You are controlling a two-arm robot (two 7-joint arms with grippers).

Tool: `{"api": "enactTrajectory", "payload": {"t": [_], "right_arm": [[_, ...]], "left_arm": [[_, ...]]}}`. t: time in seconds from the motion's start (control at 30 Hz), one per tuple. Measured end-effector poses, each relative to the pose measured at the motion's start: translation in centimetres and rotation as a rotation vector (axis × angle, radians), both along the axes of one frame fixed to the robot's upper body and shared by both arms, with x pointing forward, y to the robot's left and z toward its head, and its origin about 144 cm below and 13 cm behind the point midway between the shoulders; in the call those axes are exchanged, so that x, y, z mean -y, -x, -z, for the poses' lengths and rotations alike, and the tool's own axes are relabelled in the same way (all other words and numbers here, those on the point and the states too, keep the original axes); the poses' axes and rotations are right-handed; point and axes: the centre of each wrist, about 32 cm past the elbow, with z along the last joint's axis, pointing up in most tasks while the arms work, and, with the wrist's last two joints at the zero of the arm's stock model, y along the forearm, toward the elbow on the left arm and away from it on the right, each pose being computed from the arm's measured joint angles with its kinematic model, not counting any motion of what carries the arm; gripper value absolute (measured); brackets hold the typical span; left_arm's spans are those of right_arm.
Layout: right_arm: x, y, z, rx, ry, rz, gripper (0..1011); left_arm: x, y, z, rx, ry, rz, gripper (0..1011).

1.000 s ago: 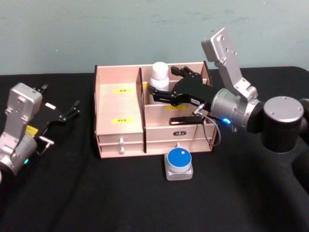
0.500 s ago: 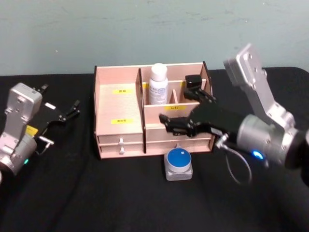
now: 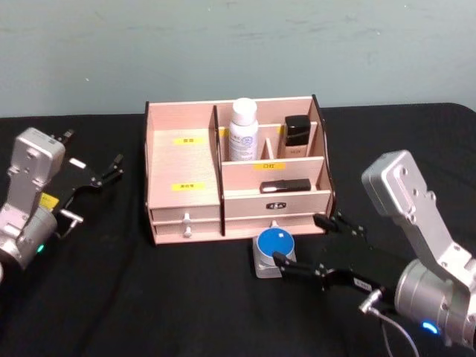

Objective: Pick up the facial cleanser and watermelon frost from the table and place them into the tiered storage box.

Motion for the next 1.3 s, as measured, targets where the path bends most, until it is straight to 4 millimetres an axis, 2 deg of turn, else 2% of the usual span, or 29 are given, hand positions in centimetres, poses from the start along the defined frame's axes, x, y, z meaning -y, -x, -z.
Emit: {"api": "enactTrajectory", "payload": {"t": [0.3, 0.73, 1.3], "right_arm": [[0.4, 0.6, 1.7, -0.064, 0.003, 0.028, 1002], [-0.1, -1.2, 3.6, -0.103, 0.019, 0.039, 1003], [-1.6, -2.8, 4.7, -0.083, 0.047, 0.023, 1002]], "left_arm": [[0.0, 0.0, 0.0, 0.000, 0.000, 0.000, 1010], [0.0, 0.0, 0.0, 0.000, 0.000, 0.000, 1010], [0.0, 0.0, 0.0, 0.000, 0.000, 0.000, 1009]]}}
